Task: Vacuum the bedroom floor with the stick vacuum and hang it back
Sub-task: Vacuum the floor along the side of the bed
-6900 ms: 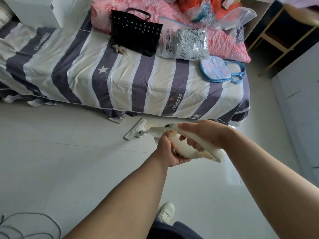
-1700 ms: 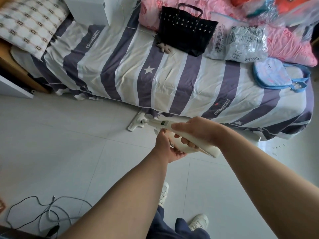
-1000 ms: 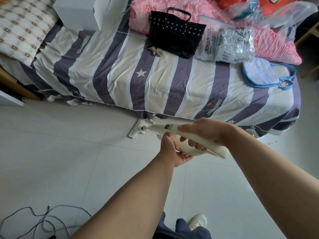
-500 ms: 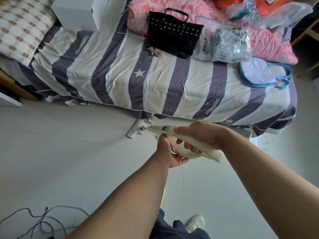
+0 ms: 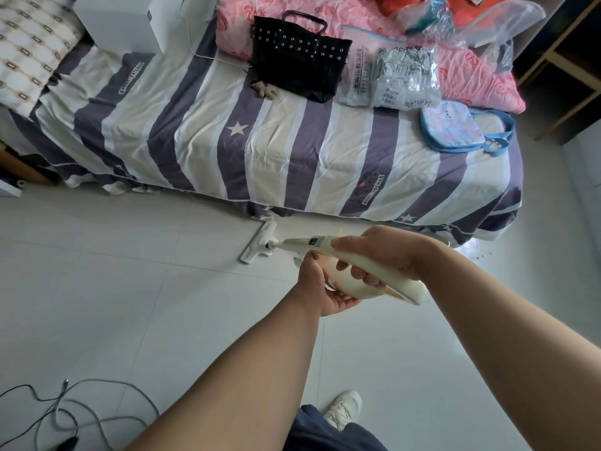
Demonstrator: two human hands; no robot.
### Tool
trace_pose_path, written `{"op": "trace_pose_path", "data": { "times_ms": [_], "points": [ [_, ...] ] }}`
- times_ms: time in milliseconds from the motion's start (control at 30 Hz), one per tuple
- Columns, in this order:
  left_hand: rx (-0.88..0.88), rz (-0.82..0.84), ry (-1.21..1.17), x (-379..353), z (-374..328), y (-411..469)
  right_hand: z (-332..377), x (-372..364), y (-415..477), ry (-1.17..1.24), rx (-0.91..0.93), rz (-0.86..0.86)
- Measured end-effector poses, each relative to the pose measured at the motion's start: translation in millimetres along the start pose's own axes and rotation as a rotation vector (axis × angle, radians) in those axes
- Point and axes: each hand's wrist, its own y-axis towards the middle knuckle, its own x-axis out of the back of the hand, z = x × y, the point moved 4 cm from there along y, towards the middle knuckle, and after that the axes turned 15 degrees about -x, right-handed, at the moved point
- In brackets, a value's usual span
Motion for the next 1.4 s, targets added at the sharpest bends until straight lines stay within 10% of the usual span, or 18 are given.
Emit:
{"op": "trace_pose_path", "data": {
  "times_ms": [1400],
  "points": [
    [0.006,0.122,-0.059,-121.8,122.0,4.2,-126.2,87.9,-36.9,-0.221,-0.018,-0.252]
  ]
}}
